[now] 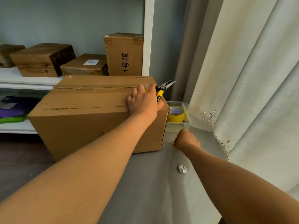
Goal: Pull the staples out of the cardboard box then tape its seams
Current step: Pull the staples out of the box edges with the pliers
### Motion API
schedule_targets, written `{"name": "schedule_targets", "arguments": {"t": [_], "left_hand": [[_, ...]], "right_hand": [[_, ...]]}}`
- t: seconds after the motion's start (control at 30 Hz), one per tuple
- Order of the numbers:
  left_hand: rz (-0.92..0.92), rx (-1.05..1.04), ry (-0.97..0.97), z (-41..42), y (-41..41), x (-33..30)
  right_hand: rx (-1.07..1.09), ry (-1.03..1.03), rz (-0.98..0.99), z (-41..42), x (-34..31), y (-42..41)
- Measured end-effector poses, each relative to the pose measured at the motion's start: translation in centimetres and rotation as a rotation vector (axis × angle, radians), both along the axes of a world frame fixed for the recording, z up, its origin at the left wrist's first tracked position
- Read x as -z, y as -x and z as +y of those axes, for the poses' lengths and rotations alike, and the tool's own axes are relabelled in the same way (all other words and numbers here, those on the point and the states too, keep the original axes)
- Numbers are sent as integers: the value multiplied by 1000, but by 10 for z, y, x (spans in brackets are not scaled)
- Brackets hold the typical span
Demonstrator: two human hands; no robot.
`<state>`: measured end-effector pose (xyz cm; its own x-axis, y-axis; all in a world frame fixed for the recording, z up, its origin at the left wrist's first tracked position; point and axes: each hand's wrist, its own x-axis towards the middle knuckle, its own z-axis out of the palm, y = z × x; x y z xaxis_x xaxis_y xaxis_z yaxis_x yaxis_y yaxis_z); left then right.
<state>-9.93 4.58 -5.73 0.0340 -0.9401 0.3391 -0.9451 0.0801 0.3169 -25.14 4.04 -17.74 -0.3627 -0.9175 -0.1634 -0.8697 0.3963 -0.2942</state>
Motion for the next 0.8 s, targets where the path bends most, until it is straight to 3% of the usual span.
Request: {"name": "schedule_targets", "arguments": {"t": [0.27,0.57,0.8], "left_hand": [[-4,-1,10,1,0,1],[3,5,9,-1,0,2],[-37,94,-100,-2,-9,-10]], "right_hand": [[41,23,-114,-6,14,11],[27,41,-113,-10,8,12],[20,297,-304,-15,-47,7]]}}
